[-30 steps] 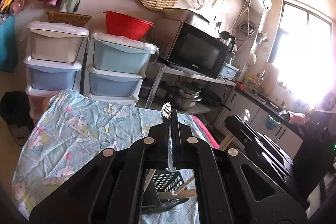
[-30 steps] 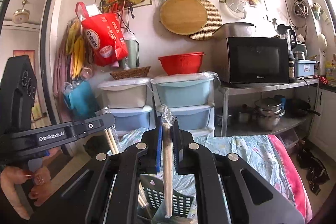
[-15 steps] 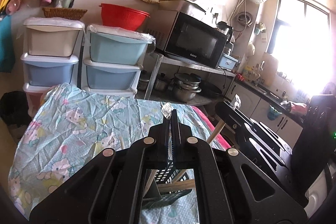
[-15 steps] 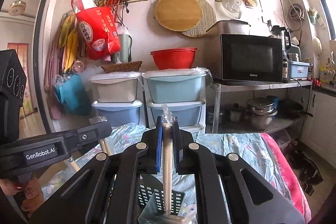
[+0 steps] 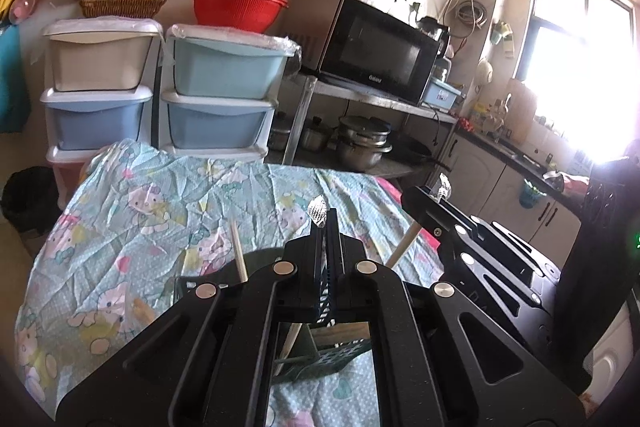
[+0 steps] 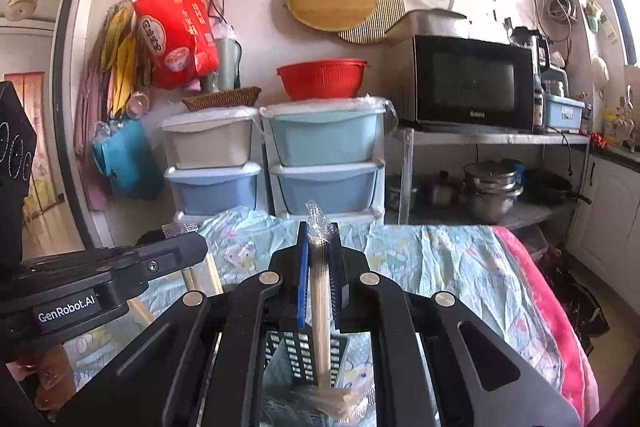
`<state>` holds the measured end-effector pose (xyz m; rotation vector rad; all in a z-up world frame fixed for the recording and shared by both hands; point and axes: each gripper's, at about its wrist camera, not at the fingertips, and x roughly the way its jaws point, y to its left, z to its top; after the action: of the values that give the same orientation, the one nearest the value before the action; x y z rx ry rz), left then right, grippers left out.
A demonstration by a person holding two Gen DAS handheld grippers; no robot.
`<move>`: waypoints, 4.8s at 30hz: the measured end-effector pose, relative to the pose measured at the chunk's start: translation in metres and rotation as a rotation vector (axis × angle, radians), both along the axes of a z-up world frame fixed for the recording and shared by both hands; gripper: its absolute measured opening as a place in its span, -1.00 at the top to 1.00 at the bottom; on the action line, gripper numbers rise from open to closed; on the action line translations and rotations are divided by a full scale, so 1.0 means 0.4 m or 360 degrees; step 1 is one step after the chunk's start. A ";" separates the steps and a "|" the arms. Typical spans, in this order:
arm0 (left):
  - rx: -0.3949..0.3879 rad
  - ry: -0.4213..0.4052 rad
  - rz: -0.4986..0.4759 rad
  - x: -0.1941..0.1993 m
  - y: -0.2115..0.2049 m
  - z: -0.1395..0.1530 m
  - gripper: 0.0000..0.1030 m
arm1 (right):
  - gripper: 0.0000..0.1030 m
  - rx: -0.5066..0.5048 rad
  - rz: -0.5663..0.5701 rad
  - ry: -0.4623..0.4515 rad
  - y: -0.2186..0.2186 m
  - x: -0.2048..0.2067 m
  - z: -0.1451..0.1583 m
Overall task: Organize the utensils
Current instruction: 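Lower the chopsticks into the caddy and open both grippers, then move both open grippers back over the chopstick pile, then grasp a wooden chopstick with the left gripper while the right gripper grasps one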
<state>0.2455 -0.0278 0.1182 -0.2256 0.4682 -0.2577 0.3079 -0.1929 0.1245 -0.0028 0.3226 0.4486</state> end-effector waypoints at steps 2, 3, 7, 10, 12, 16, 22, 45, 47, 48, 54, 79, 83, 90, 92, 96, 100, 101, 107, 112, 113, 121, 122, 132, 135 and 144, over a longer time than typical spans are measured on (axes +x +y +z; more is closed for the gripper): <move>0.0009 0.0021 0.0000 0.002 -0.001 -0.011 0.98 | 0.82 -0.0003 -0.0003 0.0032 -0.003 0.002 -0.007; 0.0015 0.0026 -0.0001 0.001 -0.002 -0.015 0.98 | 0.82 0.0001 -0.0001 0.0052 -0.007 0.003 -0.012; 0.0040 0.0051 0.0013 0.001 0.000 -0.025 0.97 | 0.61 0.0026 -0.0013 0.0120 -0.019 0.002 -0.022; 0.0058 0.0063 0.0030 -0.006 0.005 -0.027 0.77 | 0.49 0.0030 -0.0012 0.0143 -0.030 -0.003 -0.023; 0.0057 0.0064 0.0037 -0.016 0.012 -0.025 0.57 | 0.39 0.0039 -0.0012 0.0160 -0.038 -0.008 -0.022; 0.0067 0.0053 0.0049 -0.035 0.021 -0.018 0.31 | 0.23 0.0067 0.0002 0.0190 -0.056 -0.022 -0.020; 0.0069 0.0020 0.0049 -0.070 0.030 0.001 -0.17 | 0.06 0.0112 0.0032 0.0225 -0.072 -0.047 -0.010; -0.0016 -0.0040 0.0106 -0.218 0.082 0.000 -0.79 | -0.18 0.0102 0.0039 0.0151 -0.131 -0.197 0.001; -0.0021 -0.0033 0.0110 -0.226 0.087 -0.006 -0.79 | -0.18 0.0099 0.0053 0.0153 -0.129 -0.207 0.000; -0.0021 -0.0029 0.0113 -0.228 0.088 -0.008 -0.79 | -0.18 0.0097 0.0056 0.0152 -0.128 -0.212 -0.002; -0.0049 0.0014 0.0130 -0.244 0.106 -0.033 -0.79 | -0.18 0.0089 0.0076 0.0173 -0.123 -0.231 -0.008; -0.0039 0.0301 0.0219 -0.264 0.155 -0.202 -0.79 | -0.18 -0.0098 0.0154 0.0365 -0.081 -0.303 -0.142; -0.0017 0.0337 0.0216 -0.268 0.153 -0.226 -0.79 | -0.18 -0.0145 0.0162 0.0414 -0.074 -0.313 -0.174; -0.0001 0.0417 0.0191 -0.268 0.144 -0.277 -0.79 | -0.19 -0.0194 0.0155 0.0523 -0.077 -0.327 -0.238; 0.0007 0.0441 0.0179 -0.267 0.140 -0.294 -0.79 | -0.19 -0.0190 0.0146 0.0561 -0.081 -0.328 -0.256; 0.0030 0.0497 0.0157 -0.264 0.122 -0.328 -0.79 | -0.19 -0.0210 0.0132 0.0615 -0.085 -0.331 -0.289; 0.0037 0.0567 0.0128 -0.253 0.107 -0.363 -0.56 | -0.19 -0.0230 0.0124 0.0657 -0.086 -0.332 -0.315; 0.0041 0.0582 0.0127 -0.248 0.106 -0.369 -0.43 | -0.19 -0.0235 0.0122 0.0666 -0.086 -0.331 -0.321; 0.0008 0.0693 0.0130 -0.209 0.106 -0.411 0.06 | -0.19 -0.0269 0.0120 0.0753 -0.076 -0.313 -0.357; -0.0023 0.0761 0.0162 -0.175 0.120 -0.434 0.24 | -0.19 -0.0271 0.0097 0.0869 -0.073 -0.280 -0.388; -0.0028 0.0774 0.0168 -0.168 0.122 -0.439 0.30 | -0.19 -0.0252 0.0094 0.0897 -0.075 -0.272 -0.393; -0.0031 0.0821 0.0208 -0.147 0.141 -0.467 0.61 | -0.18 -0.0184 0.0046 0.1055 -0.095 -0.239 -0.432; -0.0041 0.0821 0.0206 -0.147 0.144 -0.467 0.64 | -0.18 -0.0175 0.0047 0.1064 -0.097 -0.237 -0.437; -0.0182 0.0805 0.0181 -0.169 0.194 -0.469 0.80 | 0.37 -0.0135 0.0021 0.1066 -0.115 -0.220 -0.450; -0.0202 0.0798 0.0186 -0.173 0.205 -0.466 0.84 | 0.49 -0.0100 0.0030 0.1083 -0.131 -0.211 -0.451; -0.0254 0.0702 0.0206 -0.209 0.234 -0.429 0.89 | 0.83 0.0146 0.0066 0.1176 -0.173 -0.173 -0.467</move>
<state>0.1621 0.0658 -0.0534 -0.4718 0.8676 -0.1162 0.2389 -0.2621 -0.0621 0.2512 1.0289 0.4946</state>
